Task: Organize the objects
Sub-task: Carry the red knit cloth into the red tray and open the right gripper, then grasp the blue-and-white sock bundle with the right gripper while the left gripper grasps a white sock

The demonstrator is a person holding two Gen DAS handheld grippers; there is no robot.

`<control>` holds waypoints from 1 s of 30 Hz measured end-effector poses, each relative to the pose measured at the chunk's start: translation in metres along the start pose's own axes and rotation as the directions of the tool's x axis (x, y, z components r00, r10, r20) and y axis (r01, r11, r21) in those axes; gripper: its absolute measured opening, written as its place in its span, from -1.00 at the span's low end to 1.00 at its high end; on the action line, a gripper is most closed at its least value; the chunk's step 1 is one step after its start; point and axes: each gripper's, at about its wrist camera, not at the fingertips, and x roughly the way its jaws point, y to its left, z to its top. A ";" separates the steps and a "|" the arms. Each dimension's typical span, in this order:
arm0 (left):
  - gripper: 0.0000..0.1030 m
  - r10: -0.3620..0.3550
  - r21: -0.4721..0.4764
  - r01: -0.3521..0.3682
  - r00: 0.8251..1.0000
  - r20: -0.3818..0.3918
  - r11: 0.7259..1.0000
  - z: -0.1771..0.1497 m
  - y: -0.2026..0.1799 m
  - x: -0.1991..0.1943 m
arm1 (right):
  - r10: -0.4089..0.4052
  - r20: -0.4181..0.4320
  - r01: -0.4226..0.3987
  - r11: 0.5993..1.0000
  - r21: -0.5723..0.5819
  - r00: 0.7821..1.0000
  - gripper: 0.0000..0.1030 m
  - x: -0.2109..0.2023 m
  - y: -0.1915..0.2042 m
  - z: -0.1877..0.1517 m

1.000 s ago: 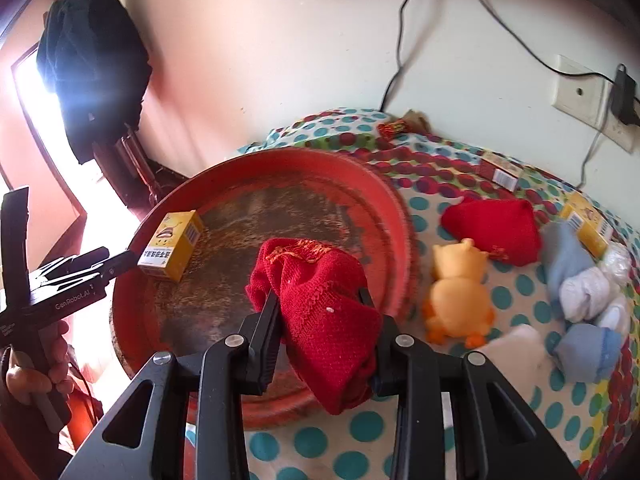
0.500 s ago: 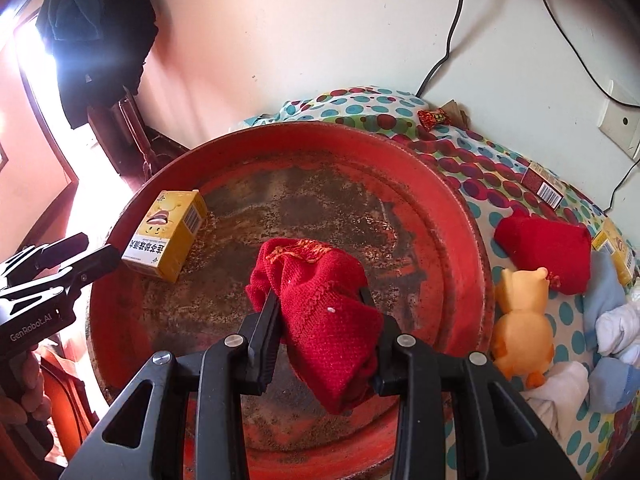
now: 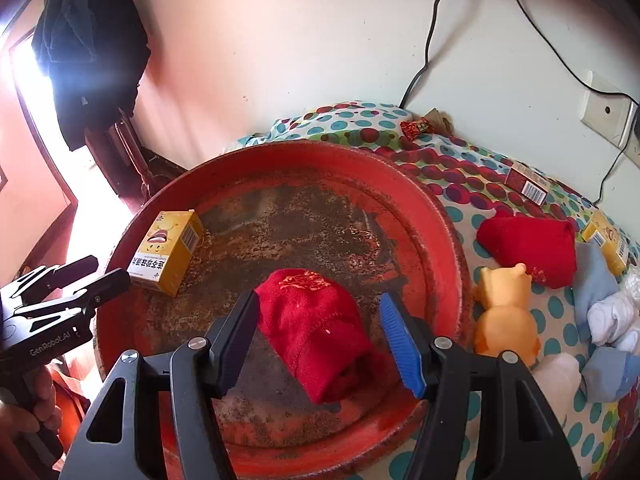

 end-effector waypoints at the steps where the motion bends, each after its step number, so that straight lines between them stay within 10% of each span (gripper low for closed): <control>1: 0.29 -0.002 0.009 0.002 1.000 0.002 1.000 0.001 -0.002 0.000 | -0.005 0.007 0.005 1.000 0.007 1.000 0.18 -0.005 -0.004 -0.002; 17: 0.29 -0.146 0.310 0.131 0.989 0.027 0.942 -0.007 -0.094 -0.035 | -0.312 -0.004 0.306 0.928 0.213 0.950 0.19 -0.085 -0.175 -0.074; 30: 0.29 -0.324 0.537 0.329 0.940 -0.107 0.777 -0.014 -0.255 -0.041 | -0.323 -0.058 0.327 0.915 0.236 0.945 0.22 -0.052 -0.218 -0.090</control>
